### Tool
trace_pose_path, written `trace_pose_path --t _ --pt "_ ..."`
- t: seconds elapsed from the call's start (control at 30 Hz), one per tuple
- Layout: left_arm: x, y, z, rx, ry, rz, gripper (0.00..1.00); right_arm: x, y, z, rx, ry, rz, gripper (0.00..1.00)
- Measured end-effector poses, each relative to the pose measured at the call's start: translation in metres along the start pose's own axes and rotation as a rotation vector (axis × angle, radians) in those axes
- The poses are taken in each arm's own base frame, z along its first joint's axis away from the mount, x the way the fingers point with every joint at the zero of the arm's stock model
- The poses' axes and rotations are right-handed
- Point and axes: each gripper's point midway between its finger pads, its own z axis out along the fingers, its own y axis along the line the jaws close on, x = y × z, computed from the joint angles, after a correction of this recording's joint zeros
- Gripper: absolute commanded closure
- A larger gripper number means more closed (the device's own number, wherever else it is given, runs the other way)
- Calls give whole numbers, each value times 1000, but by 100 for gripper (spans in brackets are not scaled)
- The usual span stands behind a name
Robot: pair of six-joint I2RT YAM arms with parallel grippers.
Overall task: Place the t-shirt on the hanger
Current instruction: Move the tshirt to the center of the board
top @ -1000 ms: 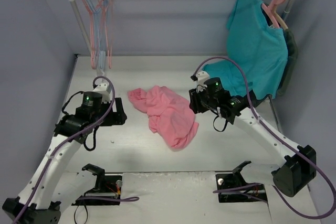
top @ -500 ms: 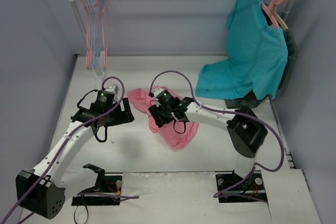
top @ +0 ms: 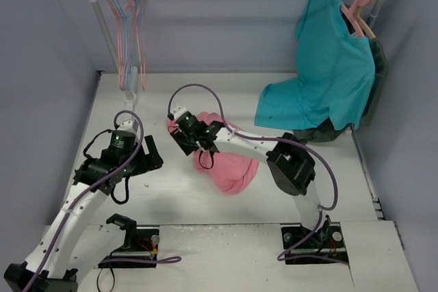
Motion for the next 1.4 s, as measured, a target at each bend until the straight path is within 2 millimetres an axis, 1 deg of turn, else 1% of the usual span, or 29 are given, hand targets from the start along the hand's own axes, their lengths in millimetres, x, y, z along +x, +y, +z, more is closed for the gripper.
trace_pose_path --t 0.13,0.23,0.27,0.3,0.33,0.37,0.43,0.47,0.53,0.63,0.67,0.7,0.77,0.83,0.9,0.93,0.97,1.0,1.03,1.07,1.13,1.17,1.2,1.23,1.3,1.33,1.4 --pt "4 5 -11 -8 -14 -18 26 27 -3 25 36 76 -28 49" --pt "9 9 -15 -19 -7 -24 26 47 -6 37 55 127 -41 51" --pt "11 11 -16 -23 -1 -24 26 51 -6 40 61 139 -44 53" --pt "12 12 -16 -26 3 -24 26 51 -7 41 66 138 -44 56" --pt "13 12 -17 -27 6 -24 26 49 -8 41 71 134 -45 61" --pt "14 13 -18 -29 9 -24 26 47 -8 42 74 130 -44 73" --pt "17 15 -20 -33 14 -23 26 45 -9 42 81 124 -45 84" --pt "17 15 -21 -33 15 -23 26 45 -10 42 86 123 -46 93" --pt "19 16 -23 -34 17 -23 26 44 -12 41 97 120 -47 99" --pt "20 17 -23 -35 17 -21 26 37 -16 36 115 103 -47 100" --pt "20 17 -23 -35 18 -17 26 32 -18 30 121 90 -48 100" --pt "20 17 -23 -36 18 -11 26 28 -21 20 129 76 -50 100" --pt "19 17 -23 -37 22 -2 26 15 -29 -8 145 36 -45 100" --pt "16 15 -22 -35 20 9 26 -3 -39 -48 158 -33 -23 100" --pt "10 12 -20 -26 12 20 26 -15 -51 -98 174 -112 17 100" --pt "7 9 -19 -20 7 23 26 -19 -57 -124 183 -159 50 100" --pt "4 7 -18 -13 2 27 26 -18 -63 -142 191 -184 77 100" --pt "2 4 -16 -5 -1 29 26 -13 -70 -164 204 -208 115 100" --pt "0 2 -15 4 -2 31 26 -8 -75 -178 215 -227 152 100" --pt "-2 -1 -12 12 -2 34 26 6 -80 -189 232 -221 202 100" --pt "-5 -6 -8 30 -3 39 26 43 -88 -199 269 -159 291 100" --pt "-7 -9 -5 41 -3 40 26 67 -90 -200 292 -108 340 100" --pt "-9 -13 -2 52 -1 43 26 92 -92 -199 319 -44 380 98" --pt "-10 -15 1 58 4 44 26 113 -93 -199 343 9 411 89" --pt "-12 -20 9 71 13 44 26 146 -95 -200 393 99 469 84" --pt "-13 -22 13 74 20 45 26 160 -96 -202 420 135 499 72" --pt "-15 -27 22 84 34 46 26 173 -99 -206 460 167 540 63"
